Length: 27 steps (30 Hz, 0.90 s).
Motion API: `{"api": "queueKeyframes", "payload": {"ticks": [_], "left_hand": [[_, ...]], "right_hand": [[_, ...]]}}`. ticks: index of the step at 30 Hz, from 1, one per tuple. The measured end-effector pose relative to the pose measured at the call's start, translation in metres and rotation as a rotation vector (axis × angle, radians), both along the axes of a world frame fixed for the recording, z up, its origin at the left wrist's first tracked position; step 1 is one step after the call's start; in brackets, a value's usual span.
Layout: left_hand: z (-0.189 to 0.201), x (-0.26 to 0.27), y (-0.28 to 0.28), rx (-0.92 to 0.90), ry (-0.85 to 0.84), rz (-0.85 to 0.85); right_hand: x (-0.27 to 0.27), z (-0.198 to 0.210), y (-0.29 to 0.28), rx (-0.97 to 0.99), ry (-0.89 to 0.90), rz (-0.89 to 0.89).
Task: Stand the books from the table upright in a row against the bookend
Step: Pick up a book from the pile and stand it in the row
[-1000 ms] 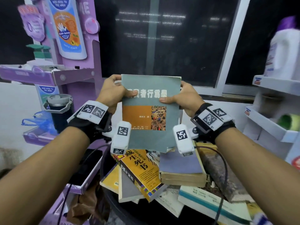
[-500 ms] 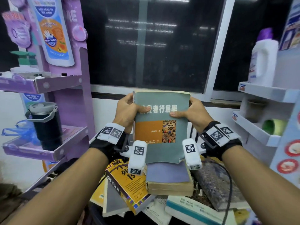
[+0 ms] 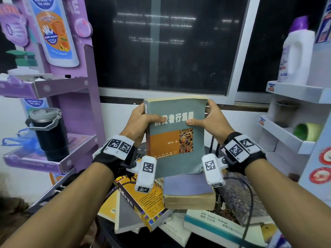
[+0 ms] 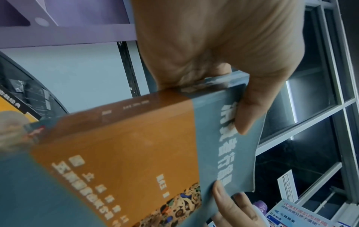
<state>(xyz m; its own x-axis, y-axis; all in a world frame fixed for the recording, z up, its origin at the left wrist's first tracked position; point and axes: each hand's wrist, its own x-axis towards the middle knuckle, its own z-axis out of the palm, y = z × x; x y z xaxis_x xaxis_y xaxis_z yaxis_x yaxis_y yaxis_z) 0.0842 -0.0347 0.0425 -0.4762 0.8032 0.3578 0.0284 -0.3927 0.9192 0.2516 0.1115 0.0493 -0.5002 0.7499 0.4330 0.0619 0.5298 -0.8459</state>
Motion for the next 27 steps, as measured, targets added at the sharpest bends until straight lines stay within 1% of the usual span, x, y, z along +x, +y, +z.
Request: {"api": "queueKeyframes", "payload": {"ticks": [3,6,10,13,17,20,24,26,27], "left_hand": [[0.001,0.003,0.0,-0.003,0.036,-0.021],[0.004,0.007,-0.001,-0.017,0.089,-0.03],[0.003,0.009,-0.006,0.0,0.091,-0.046],[0.003,0.009,-0.011,0.017,0.07,-0.061],[0.005,0.008,-0.017,0.014,0.116,-0.112],[0.008,0.006,-0.02,-0.026,0.16,-0.147],[0.009,-0.001,-0.022,-0.057,0.079,-0.198],[0.008,-0.005,-0.021,-0.067,0.023,-0.228],[0.008,-0.007,-0.02,-0.072,0.022,-0.238]], "right_hand": [[-0.004,-0.003,-0.002,0.115,-0.013,-0.146],[-0.009,-0.005,-0.007,0.195,0.022,-0.264],[-0.013,-0.009,-0.012,0.189,0.042,-0.269],[-0.012,-0.009,-0.016,0.218,-0.069,-0.267],[-0.01,-0.007,-0.016,0.241,-0.078,-0.19],[-0.006,-0.002,-0.018,0.163,-0.102,-0.04],[0.003,0.006,-0.025,-0.027,-0.11,0.235],[0.006,0.01,-0.032,-0.033,-0.142,0.283],[0.006,0.011,-0.037,-0.011,-0.157,0.285]]}}
